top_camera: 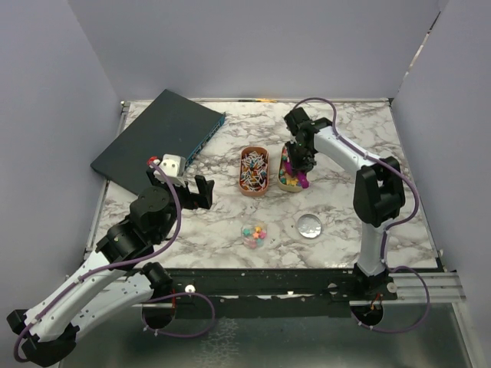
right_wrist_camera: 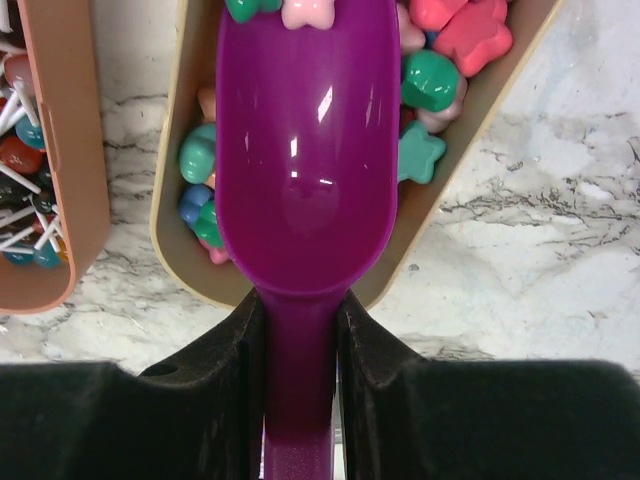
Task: Pack the candies
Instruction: Scoop the fake candies from the storage box.
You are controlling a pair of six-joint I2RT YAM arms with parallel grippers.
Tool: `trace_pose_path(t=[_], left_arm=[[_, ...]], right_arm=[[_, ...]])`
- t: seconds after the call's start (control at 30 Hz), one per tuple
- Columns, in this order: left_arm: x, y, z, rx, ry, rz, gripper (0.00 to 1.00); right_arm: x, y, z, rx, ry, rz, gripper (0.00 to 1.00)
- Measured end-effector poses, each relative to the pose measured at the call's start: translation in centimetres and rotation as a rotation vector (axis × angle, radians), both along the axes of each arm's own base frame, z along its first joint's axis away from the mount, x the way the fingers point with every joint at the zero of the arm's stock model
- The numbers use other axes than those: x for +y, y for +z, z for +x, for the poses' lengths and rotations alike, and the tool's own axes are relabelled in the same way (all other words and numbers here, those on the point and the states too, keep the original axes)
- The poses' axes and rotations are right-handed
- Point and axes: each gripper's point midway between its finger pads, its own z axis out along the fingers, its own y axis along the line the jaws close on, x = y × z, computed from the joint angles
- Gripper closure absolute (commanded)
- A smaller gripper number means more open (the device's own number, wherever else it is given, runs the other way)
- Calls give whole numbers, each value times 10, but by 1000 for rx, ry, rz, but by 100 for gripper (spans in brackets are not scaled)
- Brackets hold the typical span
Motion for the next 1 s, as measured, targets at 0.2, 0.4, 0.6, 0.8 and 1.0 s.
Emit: trace_pose_path(t=[0.2, 0.4, 0.6, 0.8, 1.0], left_arm=[[0, -1, 0, 2, 0, 2, 1], [-1, -1, 1, 4, 0, 4, 1], [-1, -1, 1, 4, 0, 4, 1], [-1, -2, 1, 7, 0, 7, 1], [-2, -3, 2, 9, 0, 10, 1]], right_arm=[[5, -2, 10, -32, -15, 18, 99], [6, -6, 17, -57, -29, 19, 99], [5, -13, 18, -66, -38, 19, 99], [5, -24, 16, -66, -37, 18, 100], [5, -27, 19, -95, -40, 23, 100]])
